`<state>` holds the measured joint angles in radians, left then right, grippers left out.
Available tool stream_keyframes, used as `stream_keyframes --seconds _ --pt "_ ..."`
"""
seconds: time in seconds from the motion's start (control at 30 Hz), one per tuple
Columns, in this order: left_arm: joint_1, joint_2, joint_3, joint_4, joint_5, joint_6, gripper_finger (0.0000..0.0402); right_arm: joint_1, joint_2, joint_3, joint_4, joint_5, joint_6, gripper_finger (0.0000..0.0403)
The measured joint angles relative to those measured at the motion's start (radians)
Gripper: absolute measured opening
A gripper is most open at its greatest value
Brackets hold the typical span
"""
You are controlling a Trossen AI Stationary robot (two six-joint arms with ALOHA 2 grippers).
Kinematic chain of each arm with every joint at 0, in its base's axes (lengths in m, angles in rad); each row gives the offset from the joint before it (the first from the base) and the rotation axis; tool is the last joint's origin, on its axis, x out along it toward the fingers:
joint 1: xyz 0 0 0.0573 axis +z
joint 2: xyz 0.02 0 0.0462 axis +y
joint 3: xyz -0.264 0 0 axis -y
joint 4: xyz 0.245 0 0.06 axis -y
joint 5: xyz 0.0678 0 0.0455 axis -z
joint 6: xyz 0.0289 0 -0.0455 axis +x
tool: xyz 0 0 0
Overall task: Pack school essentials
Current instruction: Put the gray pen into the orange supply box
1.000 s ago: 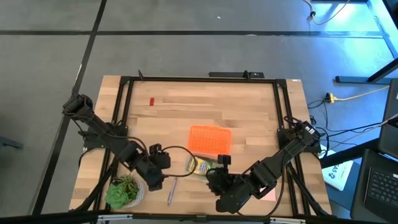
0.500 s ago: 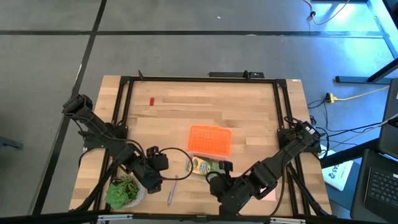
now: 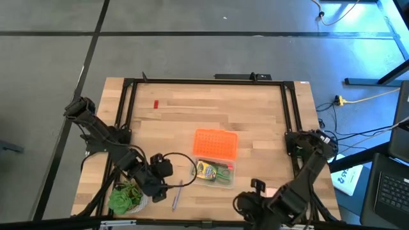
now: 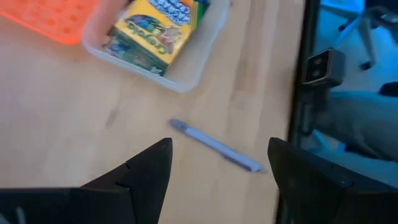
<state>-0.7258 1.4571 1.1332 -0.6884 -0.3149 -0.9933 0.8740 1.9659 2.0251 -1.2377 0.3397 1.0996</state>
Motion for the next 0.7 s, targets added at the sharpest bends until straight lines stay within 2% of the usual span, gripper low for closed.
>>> stream_keyframes --seconds 0.33,0.7 --pt "-0.024 0.105 -0.001 0.146 0.044 -0.052 0.0258 0.027 0.001 0.000 -0.004 0.077 -0.035 0.0120" --pt "0.016 0.193 -0.001 0.156 0.045 -0.098 0.0258 0.027 0.002 0.000 -0.002 0.134 -0.088 0.0120"
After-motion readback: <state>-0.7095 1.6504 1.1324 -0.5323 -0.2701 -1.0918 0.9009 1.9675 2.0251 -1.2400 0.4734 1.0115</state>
